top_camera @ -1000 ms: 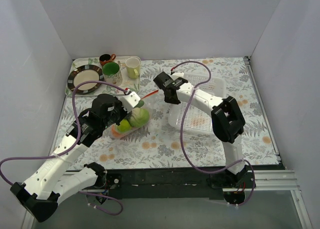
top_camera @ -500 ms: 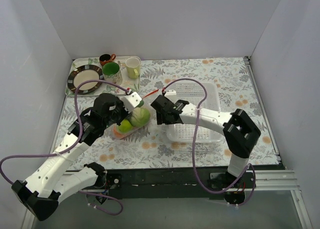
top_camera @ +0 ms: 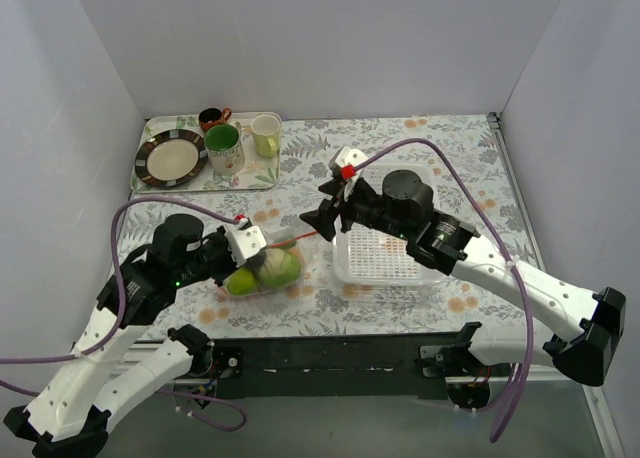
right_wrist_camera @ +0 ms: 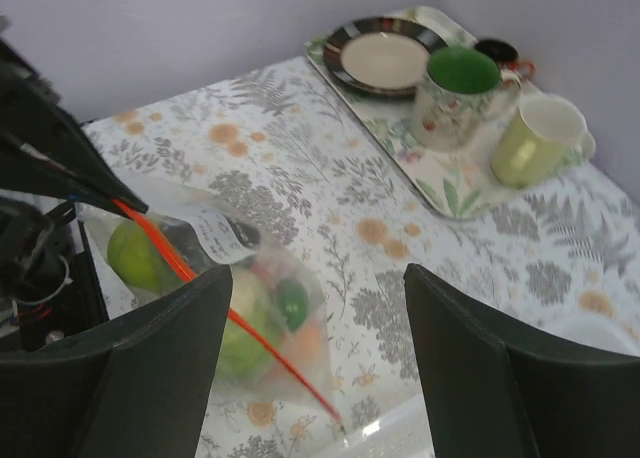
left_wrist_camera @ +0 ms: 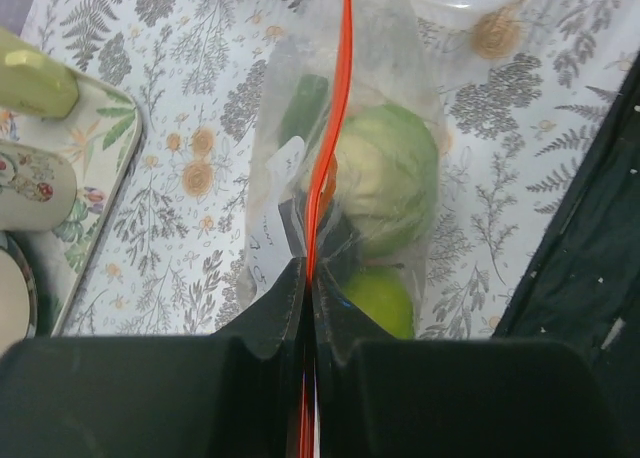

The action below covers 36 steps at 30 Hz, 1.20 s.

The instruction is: Open the zip-top bag and remove the fake food

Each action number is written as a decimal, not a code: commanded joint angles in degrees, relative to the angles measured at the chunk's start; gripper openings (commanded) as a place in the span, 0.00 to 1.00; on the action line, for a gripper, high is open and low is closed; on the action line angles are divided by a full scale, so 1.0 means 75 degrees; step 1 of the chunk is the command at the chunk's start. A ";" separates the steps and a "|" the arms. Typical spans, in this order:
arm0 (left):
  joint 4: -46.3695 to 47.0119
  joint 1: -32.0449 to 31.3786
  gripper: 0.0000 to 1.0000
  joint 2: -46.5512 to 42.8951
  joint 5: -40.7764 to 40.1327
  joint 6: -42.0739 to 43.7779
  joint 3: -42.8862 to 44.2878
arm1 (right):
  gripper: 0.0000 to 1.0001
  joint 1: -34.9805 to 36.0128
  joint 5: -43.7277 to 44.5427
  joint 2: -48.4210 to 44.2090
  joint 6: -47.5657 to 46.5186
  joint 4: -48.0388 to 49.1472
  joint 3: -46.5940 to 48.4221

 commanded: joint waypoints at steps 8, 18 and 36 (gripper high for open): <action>-0.0561 0.0021 0.02 0.0053 0.1257 0.0363 0.0525 | 0.76 0.1319 -0.2550 0.1138 -0.2291 -0.0396 0.1296; -0.0573 0.0021 0.01 0.0158 0.1434 0.0469 0.0631 | 0.66 0.1731 -0.2269 0.1842 -0.2538 -0.0538 0.1485; -0.0866 0.0033 0.00 0.0158 0.2148 0.0375 0.1123 | 0.51 0.1707 -0.1845 0.2346 -0.2820 -0.0573 0.1521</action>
